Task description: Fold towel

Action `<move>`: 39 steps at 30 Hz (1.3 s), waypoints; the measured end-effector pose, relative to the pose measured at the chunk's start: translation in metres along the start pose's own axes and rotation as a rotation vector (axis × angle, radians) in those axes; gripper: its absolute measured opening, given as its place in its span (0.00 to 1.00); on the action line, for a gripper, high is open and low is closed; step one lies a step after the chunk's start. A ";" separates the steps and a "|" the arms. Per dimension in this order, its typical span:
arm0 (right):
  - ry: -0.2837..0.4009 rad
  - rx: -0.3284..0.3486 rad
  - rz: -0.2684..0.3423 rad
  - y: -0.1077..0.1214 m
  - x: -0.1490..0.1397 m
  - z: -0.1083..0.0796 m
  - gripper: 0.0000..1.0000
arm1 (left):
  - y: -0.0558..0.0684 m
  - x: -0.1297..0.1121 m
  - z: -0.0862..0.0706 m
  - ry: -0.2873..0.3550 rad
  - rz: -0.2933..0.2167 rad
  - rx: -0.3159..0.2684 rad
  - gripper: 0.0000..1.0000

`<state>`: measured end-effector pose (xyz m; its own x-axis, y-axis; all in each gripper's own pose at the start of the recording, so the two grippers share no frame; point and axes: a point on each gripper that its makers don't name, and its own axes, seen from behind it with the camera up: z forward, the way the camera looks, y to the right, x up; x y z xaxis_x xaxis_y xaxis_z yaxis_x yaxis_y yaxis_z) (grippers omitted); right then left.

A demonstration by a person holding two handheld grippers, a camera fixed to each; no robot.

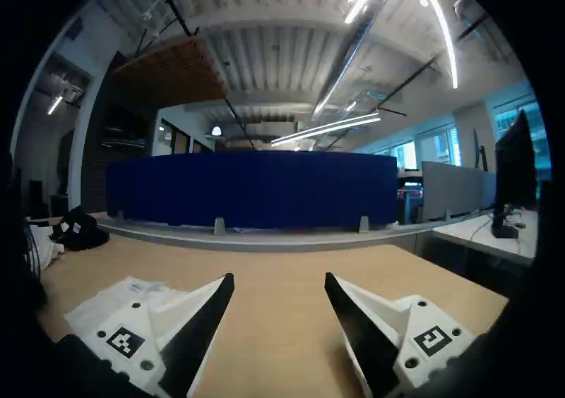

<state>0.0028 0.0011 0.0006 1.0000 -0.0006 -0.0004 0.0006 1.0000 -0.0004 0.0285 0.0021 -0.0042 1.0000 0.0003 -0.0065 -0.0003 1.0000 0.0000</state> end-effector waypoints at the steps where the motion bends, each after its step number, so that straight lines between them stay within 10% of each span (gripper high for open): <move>1: 0.001 -0.001 -0.001 0.002 0.004 0.001 1.00 | 0.000 0.006 0.000 -0.001 -0.001 0.001 0.93; 23: -0.008 -0.020 -0.021 0.003 0.143 0.001 1.00 | 0.000 0.158 -0.006 -0.029 -0.014 -0.002 0.93; 39: -0.121 0.112 -0.078 -0.021 0.163 -0.002 1.00 | 0.035 0.158 -0.014 -0.174 0.065 -0.192 0.93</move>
<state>0.1661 -0.0196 -0.0014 0.9897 -0.0845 0.1158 0.0711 0.9908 0.1154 0.1865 0.0376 -0.0189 0.9838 0.0813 0.1596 -0.0493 0.9795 -0.1953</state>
